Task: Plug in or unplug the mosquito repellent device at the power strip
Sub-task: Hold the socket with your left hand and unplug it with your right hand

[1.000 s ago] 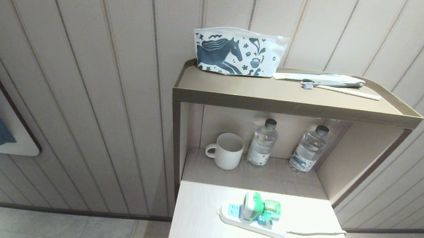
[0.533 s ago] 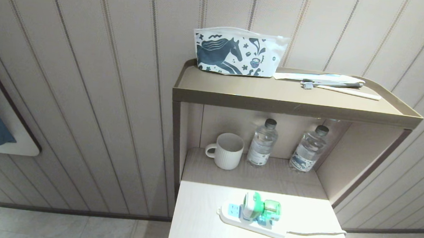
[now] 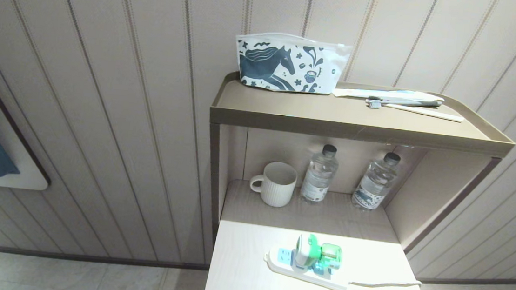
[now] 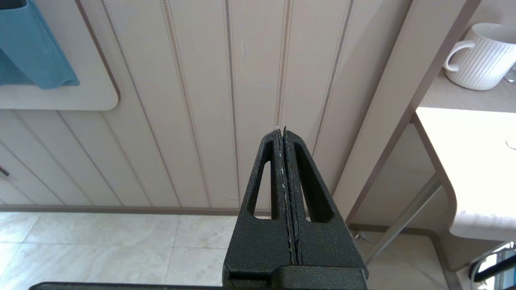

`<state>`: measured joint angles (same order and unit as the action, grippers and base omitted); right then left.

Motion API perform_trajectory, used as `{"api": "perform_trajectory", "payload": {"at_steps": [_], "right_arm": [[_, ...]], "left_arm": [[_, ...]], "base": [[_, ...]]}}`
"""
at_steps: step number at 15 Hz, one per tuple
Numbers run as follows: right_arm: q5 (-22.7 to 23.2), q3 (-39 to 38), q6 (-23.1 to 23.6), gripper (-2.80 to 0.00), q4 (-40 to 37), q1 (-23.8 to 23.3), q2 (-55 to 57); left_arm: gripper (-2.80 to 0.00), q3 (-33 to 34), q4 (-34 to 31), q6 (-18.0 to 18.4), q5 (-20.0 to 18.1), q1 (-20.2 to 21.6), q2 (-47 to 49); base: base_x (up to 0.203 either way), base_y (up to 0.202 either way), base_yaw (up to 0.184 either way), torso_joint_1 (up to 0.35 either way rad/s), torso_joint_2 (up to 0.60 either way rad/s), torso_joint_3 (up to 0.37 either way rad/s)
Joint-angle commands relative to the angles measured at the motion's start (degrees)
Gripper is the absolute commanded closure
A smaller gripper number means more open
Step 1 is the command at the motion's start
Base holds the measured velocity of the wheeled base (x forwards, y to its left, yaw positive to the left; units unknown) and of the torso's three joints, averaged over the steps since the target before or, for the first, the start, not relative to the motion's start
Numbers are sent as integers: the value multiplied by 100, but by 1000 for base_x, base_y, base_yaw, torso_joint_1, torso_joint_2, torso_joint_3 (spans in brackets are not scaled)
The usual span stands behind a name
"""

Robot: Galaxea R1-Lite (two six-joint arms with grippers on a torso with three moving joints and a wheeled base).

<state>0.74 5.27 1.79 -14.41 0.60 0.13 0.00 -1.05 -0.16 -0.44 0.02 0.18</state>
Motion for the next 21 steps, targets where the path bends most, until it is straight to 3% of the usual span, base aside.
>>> {"api": "perform_trajectory", "payload": {"at_steps": [1, 21], "right_arm": [[5, 1, 5, 0, -9, 2, 22], [5, 1, 5, 0, -9, 2, 22]], "left_arm": [[0, 0, -1, -2, 0, -2, -1], [0, 0, -1, -2, 0, 6, -1]], "base": [[0, 0, 0, 0, 0, 0], [0, 0, 0, 0, 0, 0]]}}
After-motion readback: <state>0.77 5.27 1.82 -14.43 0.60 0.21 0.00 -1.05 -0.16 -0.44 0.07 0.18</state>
